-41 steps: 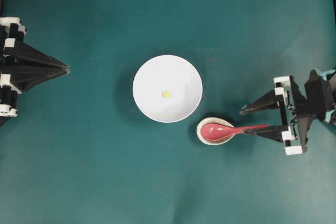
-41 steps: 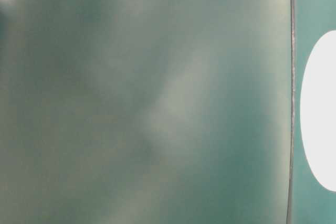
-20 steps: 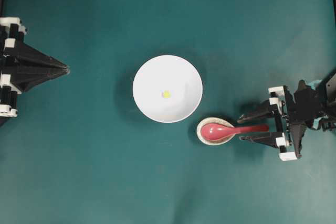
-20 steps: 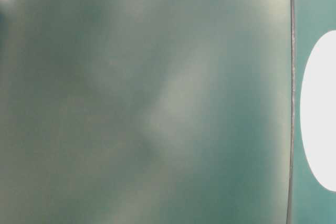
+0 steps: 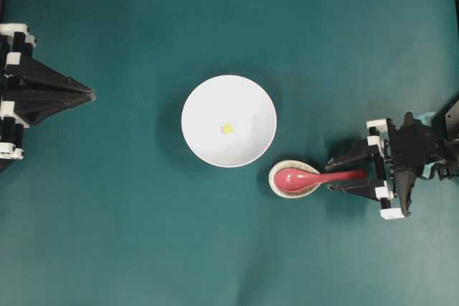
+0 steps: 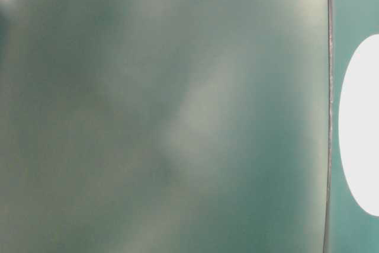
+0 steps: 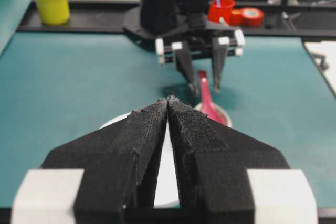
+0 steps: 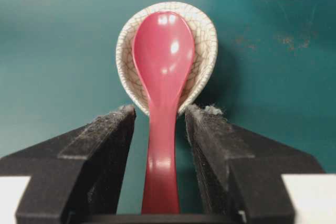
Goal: Scoop the yellow hexagonal prism block from the bowl with a spoon using the right arm.
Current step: 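Close the right gripper on the red spoon's handle end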
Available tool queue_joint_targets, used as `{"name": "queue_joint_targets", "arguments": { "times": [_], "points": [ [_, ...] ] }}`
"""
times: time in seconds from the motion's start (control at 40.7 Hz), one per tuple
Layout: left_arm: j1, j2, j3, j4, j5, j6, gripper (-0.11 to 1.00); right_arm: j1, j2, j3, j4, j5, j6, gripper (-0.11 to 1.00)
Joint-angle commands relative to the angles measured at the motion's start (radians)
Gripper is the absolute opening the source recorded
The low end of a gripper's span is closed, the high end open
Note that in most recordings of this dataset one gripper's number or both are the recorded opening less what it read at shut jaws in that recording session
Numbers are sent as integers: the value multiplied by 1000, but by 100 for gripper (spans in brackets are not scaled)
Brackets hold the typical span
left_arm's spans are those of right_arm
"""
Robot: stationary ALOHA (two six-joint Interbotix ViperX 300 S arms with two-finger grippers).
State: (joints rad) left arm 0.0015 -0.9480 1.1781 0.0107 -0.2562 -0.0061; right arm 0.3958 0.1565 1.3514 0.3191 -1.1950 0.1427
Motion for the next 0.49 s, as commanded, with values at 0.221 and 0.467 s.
{"name": "queue_joint_targets", "arguments": {
  "times": [0.221,0.467],
  "points": [
    [0,8,-28,2,-9,-2,11,3,-5,5,23,-3,0,51],
    [0,8,-28,2,-9,-2,11,3,-6,2,23,20,-2,51]
  ]
}}
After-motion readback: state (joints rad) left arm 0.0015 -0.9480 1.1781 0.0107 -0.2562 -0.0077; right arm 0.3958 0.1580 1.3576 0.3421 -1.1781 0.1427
